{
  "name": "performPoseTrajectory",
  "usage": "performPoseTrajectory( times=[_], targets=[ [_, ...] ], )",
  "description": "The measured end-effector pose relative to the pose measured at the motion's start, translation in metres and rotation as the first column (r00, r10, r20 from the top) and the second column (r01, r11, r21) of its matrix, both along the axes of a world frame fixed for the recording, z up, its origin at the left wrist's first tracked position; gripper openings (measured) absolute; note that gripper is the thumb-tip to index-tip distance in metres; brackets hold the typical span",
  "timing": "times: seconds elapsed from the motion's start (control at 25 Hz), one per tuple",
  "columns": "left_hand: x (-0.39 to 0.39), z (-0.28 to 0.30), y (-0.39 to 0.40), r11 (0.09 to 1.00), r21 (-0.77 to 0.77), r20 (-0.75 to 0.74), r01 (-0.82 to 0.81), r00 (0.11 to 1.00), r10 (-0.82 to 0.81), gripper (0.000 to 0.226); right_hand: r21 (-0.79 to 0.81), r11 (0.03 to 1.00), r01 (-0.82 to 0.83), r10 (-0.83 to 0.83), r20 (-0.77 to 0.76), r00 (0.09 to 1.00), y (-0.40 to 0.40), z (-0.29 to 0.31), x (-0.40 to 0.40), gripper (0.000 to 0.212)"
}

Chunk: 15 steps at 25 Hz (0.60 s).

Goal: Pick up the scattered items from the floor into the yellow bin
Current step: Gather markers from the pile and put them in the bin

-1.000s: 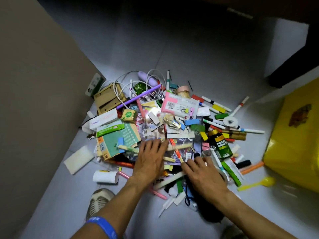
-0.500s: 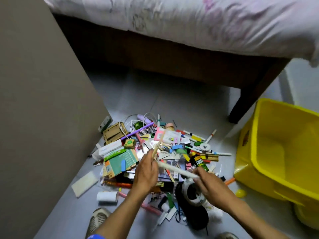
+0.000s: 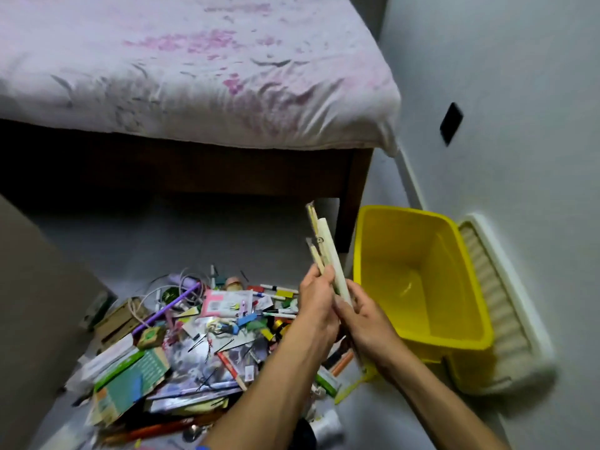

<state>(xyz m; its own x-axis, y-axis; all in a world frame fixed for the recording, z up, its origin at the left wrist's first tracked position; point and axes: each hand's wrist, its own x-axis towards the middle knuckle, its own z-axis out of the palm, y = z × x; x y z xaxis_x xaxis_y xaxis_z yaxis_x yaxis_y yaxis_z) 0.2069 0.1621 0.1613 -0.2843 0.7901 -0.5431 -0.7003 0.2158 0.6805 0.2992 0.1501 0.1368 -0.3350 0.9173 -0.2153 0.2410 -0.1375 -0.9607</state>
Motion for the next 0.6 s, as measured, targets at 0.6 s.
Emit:
performPoseTrajectory(
  times=[0.6],
  targets=[
    [-0.068, -0.097, -0.068, 0.937, -0.333, -0.529, 0.108, 0.801, -0.28, 0.039, 0.386, 0.916, -0.111, -0.114, 0.516, 0.849, 0.008, -0.056, -0.005, 0.037]
  ],
)
